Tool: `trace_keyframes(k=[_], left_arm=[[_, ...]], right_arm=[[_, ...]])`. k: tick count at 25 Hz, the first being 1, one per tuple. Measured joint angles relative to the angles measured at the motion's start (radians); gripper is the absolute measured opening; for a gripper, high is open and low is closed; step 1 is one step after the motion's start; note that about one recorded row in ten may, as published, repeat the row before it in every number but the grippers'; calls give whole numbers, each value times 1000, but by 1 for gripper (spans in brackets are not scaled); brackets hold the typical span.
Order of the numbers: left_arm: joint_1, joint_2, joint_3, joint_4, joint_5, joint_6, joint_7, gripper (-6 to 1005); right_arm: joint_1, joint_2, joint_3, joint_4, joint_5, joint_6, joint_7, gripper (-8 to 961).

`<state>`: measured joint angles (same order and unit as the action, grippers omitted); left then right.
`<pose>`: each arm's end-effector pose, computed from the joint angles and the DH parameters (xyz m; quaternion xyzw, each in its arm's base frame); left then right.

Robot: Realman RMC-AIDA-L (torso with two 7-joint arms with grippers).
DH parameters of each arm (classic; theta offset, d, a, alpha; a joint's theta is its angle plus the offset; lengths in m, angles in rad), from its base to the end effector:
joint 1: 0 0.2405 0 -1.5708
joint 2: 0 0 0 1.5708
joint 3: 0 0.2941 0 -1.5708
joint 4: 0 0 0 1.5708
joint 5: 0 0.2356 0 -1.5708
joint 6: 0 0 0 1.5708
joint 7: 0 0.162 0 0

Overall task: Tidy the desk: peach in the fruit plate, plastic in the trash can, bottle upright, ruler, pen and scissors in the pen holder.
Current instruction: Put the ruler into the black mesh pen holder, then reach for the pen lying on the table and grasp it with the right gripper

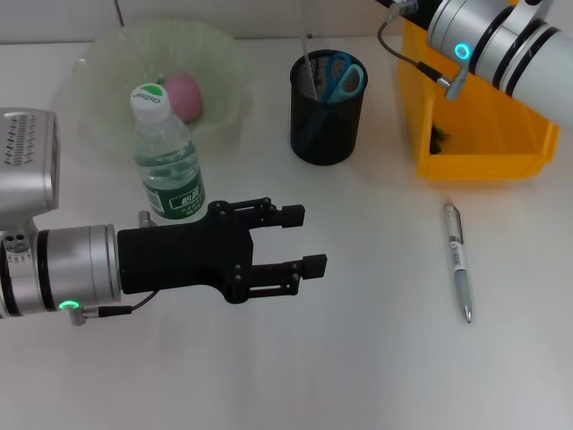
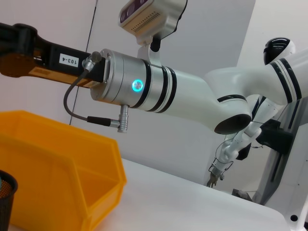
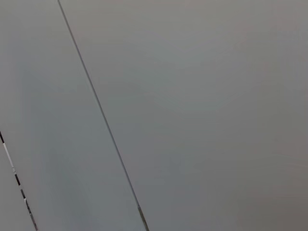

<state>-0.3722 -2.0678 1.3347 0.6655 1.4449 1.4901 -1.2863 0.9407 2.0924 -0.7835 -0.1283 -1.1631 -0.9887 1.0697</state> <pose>-0.2656 0.3208 -0.0891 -0.9362 -0.1660 -0.3067 0.0442 0.1801 0.5098 -0.0809 -0.8071 0.2934 0.4116 0.3052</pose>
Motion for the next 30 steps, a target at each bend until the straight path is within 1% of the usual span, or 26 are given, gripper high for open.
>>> trace_keyframes(k=[4, 7, 9, 10, 12, 13, 15, 16, 18, 20, 23, 26, 27, 30], left_arm=[[2, 0, 0, -2, -1, 1, 1, 722], [3, 0, 0, -2, -2, 1, 1, 722], [3, 0, 0, -3, -2, 1, 1, 722], [3, 0, 0, -3, -2, 1, 1, 722], [1, 0, 0, -3, 1, 2, -6, 722], [1, 0, 0, -6, 1, 2, -4, 722], [1, 0, 0, -6, 1, 2, -4, 722], [2, 1, -1, -15, 2, 2, 10, 722], [2, 1, -1, -15, 2, 2, 10, 723], [2, 1, -1, -15, 2, 2, 10, 723], [3, 3, -9, -20, 2, 1, 21, 723], [1, 3, -10, -25, 2, -6, 24, 722], [-8, 3, -11, -39, 2, -14, 27, 722], [-8, 3, -11, -40, 0, -10, 27, 722]], right_arm=[[-15, -3, -19, -11, -2, -24, 50, 598], [-62, -11, -90, -79, -5, -69, 141, 598], [-136, -17, -181, -203, -33, -108, 248, 598], [-186, -22, -228, -293, -67, -123, 317, 599], [-263, -28, -269, -449, -161, -138, 442, 599], [-321, -29, -281, -568, -254, -150, 534, 599], [-387, -22, -273, -723, -391, -179, 653, 599], [-426, -14, -256, -831, -492, -220, 741, 599], [-466, -8, -219, -965, -600, -283, 856, 598], [-477, -8, -174, -1071, -713, -365, 998, 598], [-461, -11, -136, -1174, -867, -481, 1182, 597], [-431, -12, -129, -1263, -1021, -571, 1302, 597], [-424, -12, -131, -1294, -1065, -596, 1338, 597], [-415, -11, -136, -1370, -1160, -656, 1437, 596]])
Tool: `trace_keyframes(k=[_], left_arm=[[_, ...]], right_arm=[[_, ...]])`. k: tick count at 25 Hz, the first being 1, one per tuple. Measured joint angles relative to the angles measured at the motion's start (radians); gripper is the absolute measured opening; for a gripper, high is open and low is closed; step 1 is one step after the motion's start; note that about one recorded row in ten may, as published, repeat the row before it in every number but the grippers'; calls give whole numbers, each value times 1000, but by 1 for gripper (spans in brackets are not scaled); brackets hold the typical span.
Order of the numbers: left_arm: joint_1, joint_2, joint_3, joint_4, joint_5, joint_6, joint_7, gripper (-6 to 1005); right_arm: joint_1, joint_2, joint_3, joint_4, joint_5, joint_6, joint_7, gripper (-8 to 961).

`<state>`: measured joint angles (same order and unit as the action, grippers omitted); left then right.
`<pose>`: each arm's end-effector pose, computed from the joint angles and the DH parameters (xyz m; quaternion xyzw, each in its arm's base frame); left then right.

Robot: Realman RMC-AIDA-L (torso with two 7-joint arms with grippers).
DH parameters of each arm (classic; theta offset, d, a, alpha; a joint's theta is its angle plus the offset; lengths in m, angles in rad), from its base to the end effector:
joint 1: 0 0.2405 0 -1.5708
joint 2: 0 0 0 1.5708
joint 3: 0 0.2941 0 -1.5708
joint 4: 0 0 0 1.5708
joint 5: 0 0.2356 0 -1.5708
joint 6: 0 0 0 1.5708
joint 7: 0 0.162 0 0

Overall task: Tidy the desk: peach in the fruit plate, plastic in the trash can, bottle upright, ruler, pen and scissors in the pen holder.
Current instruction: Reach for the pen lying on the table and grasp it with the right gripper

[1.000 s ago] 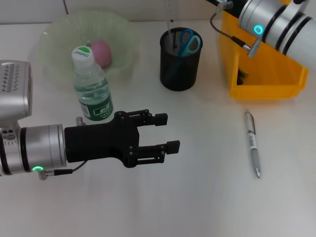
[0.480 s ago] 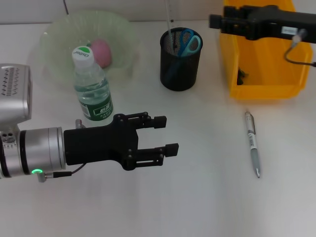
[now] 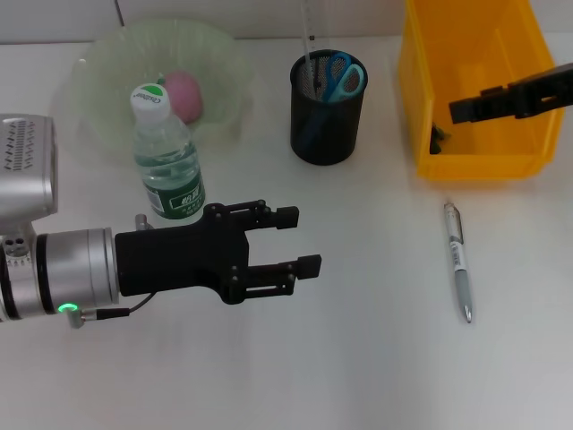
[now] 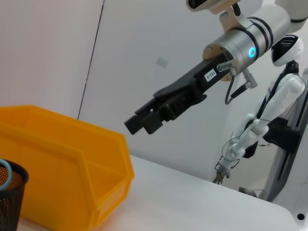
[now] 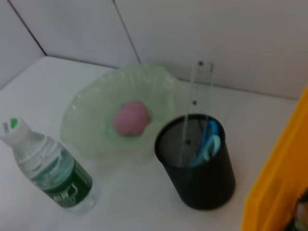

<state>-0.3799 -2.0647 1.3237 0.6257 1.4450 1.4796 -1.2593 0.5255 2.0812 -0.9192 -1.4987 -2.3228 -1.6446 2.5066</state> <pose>-0.2728 0.3213 -0.0910 -0.9359 -0.1714 -0.3033 0.0524 0.2110 0.4028 0.0672 -0.8847 0.4088 0.0652 0.2144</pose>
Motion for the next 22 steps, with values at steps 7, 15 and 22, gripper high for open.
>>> trace_keyframes(k=[7, 15, 22], left_arm=[[5, 0, 0, -2, 0, 2, 0, 723], [9, 0, 3, -3, 1, 32, 1, 723], [9, -3, 12, -15, 2, 50, 40, 723]], right_arm=[[17, 2, -37, -83, -107, -115, 130, 595], [55, 5, -230, -42, -283, -106, 269, 593], [86, 5, -384, 122, -345, 24, 359, 591]])
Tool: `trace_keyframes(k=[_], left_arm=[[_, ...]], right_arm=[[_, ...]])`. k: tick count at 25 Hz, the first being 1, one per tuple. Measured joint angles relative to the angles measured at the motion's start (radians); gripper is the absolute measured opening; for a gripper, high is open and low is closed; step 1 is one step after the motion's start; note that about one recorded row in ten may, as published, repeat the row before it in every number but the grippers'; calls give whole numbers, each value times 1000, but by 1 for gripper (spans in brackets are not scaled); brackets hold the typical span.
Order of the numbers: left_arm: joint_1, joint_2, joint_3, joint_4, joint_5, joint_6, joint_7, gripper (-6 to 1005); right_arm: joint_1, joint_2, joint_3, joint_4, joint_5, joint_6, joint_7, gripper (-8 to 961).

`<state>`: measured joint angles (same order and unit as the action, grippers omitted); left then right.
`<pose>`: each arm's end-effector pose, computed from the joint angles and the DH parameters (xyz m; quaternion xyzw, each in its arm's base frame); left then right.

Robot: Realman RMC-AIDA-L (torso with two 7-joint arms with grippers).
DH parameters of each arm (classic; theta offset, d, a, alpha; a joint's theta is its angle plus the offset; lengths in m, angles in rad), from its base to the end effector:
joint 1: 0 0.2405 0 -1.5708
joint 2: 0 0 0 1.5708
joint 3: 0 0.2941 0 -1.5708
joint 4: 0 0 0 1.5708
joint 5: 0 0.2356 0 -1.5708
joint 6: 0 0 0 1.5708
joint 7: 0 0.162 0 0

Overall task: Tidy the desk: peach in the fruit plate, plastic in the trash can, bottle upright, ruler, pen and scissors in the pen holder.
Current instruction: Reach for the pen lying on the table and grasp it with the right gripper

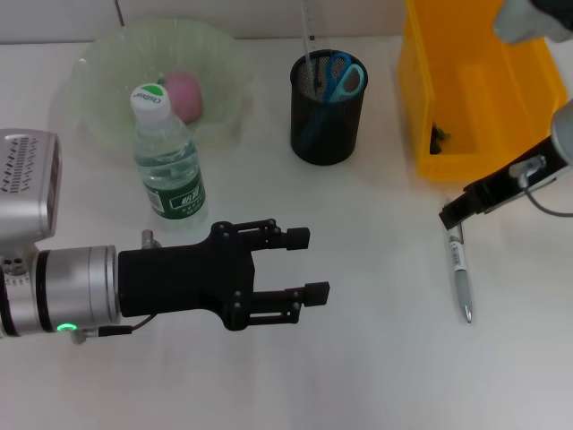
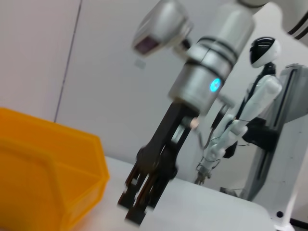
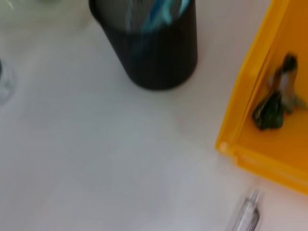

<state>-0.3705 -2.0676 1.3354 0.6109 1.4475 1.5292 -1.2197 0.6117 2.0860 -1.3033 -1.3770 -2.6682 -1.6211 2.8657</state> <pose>-0.2728 0.3082 -0.0943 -0.9371 -0.1557 -0.3109 0.0313 0.2141 0.4042 -0.0126 -0.8375 0.4770 -0.1553 0.2167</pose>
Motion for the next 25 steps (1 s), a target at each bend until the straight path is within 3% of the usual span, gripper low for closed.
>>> trace_keyframes(k=[17, 22, 25], left_arm=[[-3, 2, 3, -2, 4, 56, 52, 723], [3, 3, 1, -2, 4, 57, 73, 723], [3, 3, 0, -2, 4, 57, 80, 723]], right_arm=[[154, -1, -35, 314, -104, 93, 74, 588], [177, -1, -40, 346, -121, 107, 74, 589], [185, 0, -46, 362, -121, 115, 75, 498]])
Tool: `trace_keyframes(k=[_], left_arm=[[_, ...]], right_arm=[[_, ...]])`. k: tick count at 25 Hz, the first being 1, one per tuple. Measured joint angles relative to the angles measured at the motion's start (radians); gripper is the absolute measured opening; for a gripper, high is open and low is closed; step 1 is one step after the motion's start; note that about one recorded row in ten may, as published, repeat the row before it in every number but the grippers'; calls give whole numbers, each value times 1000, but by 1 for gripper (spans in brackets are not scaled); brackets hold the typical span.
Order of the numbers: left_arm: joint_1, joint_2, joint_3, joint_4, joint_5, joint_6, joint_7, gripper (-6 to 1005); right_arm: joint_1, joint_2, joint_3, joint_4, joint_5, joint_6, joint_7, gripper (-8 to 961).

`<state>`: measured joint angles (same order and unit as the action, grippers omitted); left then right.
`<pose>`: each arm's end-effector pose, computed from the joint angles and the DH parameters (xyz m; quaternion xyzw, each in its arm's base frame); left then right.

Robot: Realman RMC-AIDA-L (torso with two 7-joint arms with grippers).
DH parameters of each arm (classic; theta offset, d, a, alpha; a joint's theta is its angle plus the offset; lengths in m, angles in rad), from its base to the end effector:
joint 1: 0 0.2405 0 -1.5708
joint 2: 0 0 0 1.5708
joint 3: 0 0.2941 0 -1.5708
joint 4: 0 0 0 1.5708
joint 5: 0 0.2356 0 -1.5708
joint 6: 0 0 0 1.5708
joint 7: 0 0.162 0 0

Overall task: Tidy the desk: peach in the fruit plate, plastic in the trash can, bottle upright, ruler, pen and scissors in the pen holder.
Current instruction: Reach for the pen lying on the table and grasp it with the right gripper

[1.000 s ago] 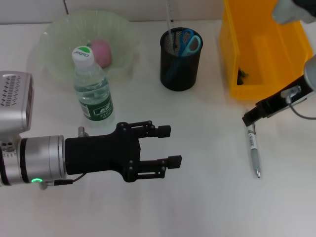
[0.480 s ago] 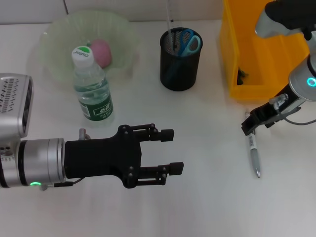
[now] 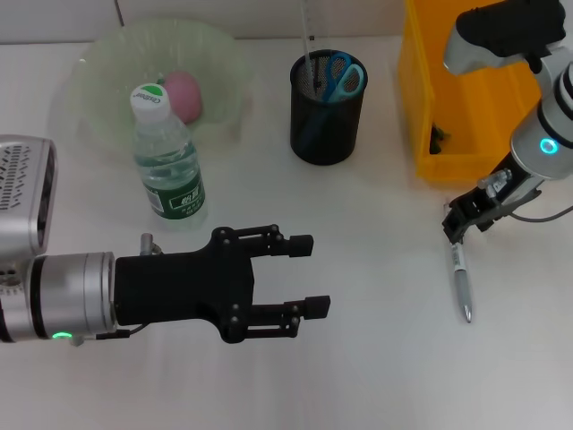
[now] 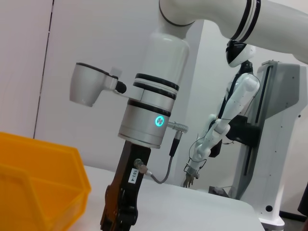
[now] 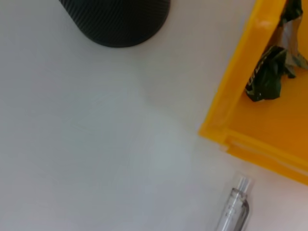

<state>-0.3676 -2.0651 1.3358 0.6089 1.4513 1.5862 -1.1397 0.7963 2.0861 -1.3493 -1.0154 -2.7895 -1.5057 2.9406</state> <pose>-0.2701 0.2996 -0.0916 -0.9403 -0.1114 -0.3208 0.0204 0.2286 0.4313 -0.0546 -0.8046 0.4952 -0.2414 0.2218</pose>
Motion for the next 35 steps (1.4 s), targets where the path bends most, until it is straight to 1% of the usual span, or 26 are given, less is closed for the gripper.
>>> trace_keyframes(k=[2, 9, 13, 15, 19, 35], left_arm=[[-1, 0, 1, 0, 0, 0, 0, 723], [-6, 2, 3, 0, 1, 5, 2, 723], [-9, 3, 3, 0, 2, 5, 24, 722], [-9, 3, 3, 0, 2, 5, 24, 722], [-10, 3, 3, 1, 2, 5, 25, 722], [-7, 8, 1, 1, 3, 1, 49, 722]], right_arm=[[10, 1, -2, 21, 0, 10, 3, 438], [18, 2, -2, 51, 4, 38, 13, 420], [28, 3, 9, 70, 8, 50, 16, 419], [55, 3, 10, 108, 11, 51, 16, 419], [72, 4, 10, 138, 11, 62, 17, 418], [75, 5, 12, 147, 12, 69, 17, 415]])
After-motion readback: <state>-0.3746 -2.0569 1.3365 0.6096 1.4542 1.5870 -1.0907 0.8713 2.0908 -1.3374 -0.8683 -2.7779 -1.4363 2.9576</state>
